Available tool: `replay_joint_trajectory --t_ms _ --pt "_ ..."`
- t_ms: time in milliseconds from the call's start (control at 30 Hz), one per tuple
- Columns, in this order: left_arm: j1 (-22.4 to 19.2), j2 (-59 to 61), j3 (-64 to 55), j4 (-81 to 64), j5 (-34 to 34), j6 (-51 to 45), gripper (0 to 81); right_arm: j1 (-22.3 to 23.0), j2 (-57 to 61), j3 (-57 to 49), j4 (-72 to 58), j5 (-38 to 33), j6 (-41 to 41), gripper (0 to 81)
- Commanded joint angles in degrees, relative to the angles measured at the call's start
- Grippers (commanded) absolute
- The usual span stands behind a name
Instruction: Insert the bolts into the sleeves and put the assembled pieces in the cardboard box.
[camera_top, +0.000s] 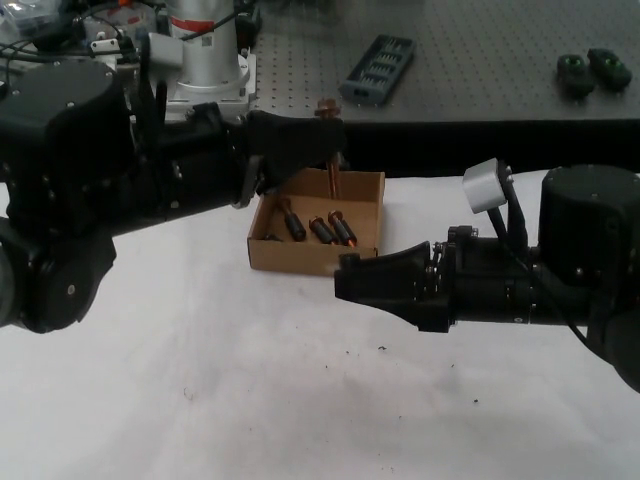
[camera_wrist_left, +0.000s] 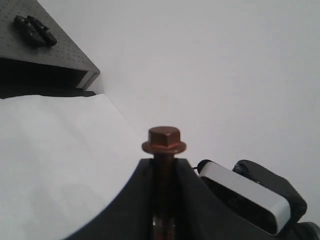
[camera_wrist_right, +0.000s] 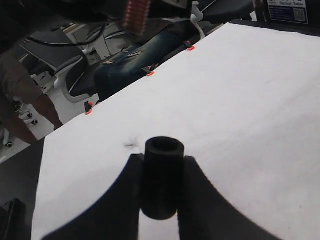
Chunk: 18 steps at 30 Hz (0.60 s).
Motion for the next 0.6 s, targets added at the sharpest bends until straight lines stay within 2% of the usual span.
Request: replay_joint_trajectory --t_ms 0,567 --pt "-0.3 1.64 -0.22 -0.7 0.31 4.0 0.6 -0.25 -0.01 -0.05 -1.39 -2.14 1.47 5.1" --pt "-0.3 5.41 -0.22 -7.2 2.15 6.1 0.6 -0.25 0.1 -0.05 -1.56 -3.5 1.45 5.1"
